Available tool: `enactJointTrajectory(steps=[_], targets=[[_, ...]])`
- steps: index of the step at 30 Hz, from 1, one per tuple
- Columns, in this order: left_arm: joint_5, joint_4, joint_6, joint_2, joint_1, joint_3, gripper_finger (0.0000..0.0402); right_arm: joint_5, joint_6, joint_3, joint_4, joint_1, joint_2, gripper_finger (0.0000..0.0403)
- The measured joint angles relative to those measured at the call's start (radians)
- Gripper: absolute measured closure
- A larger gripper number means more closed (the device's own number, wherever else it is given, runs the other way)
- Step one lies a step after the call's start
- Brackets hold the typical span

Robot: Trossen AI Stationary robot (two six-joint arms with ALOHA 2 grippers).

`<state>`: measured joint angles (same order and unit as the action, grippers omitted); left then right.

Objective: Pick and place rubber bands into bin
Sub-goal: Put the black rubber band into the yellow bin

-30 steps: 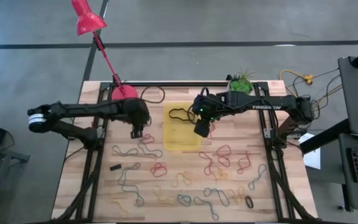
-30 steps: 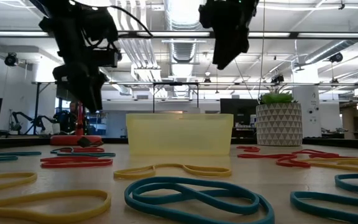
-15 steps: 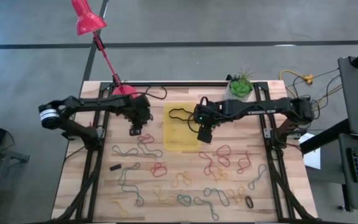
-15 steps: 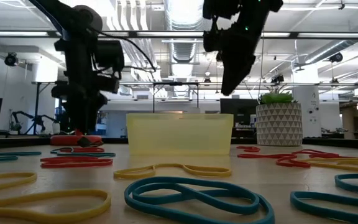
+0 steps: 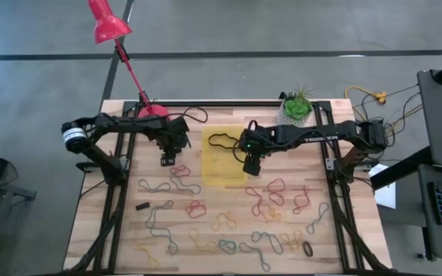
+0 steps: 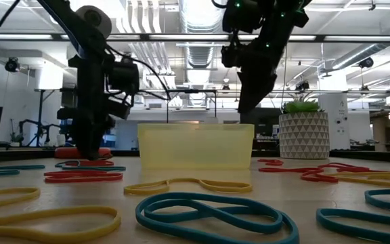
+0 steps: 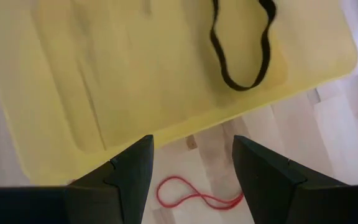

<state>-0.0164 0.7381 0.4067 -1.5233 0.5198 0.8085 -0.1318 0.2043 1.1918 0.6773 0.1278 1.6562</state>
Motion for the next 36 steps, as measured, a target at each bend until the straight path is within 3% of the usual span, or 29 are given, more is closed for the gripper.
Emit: enactJointTrajectory(steps=[6, 14, 16, 22, 28, 36], targets=[[0.015, -0.005, 0.003, -0.050, 0.033, 0.003, 0.0218, -0.001, 0.037, 0.009, -0.016, 0.007, 0.000, 0.0197], [0.021, -0.035, 0.046, -0.051, 0.036, 0.025, 0.0370, -0.003, 0.045, 0.009, -0.017, 0.011, 0.000, 0.0197], [-0.008, -0.060, 0.028, -0.046, 0.038, 0.042, 0.0393, -0.017, 0.054, 0.009, -0.016, 0.012, 0.000, 0.0197], [0.012, -0.029, -0.042, 0.048, -0.016, 0.202, 0.0400, -0.060, 0.059, 0.009, -0.010, 0.015, -0.057, 0.0197], [0.052, -0.062, -0.061, 0.116, -0.101, 0.429, 0.0401, -0.197, 0.061, 0.005, -0.001, 0.018, -0.161, 0.0197], [0.071, -0.225, -0.132, -0.071, -0.201, 0.535, 0.0393, -0.236, 0.120, -0.029, 0.001, 0.021, -0.276, 0.0197]])
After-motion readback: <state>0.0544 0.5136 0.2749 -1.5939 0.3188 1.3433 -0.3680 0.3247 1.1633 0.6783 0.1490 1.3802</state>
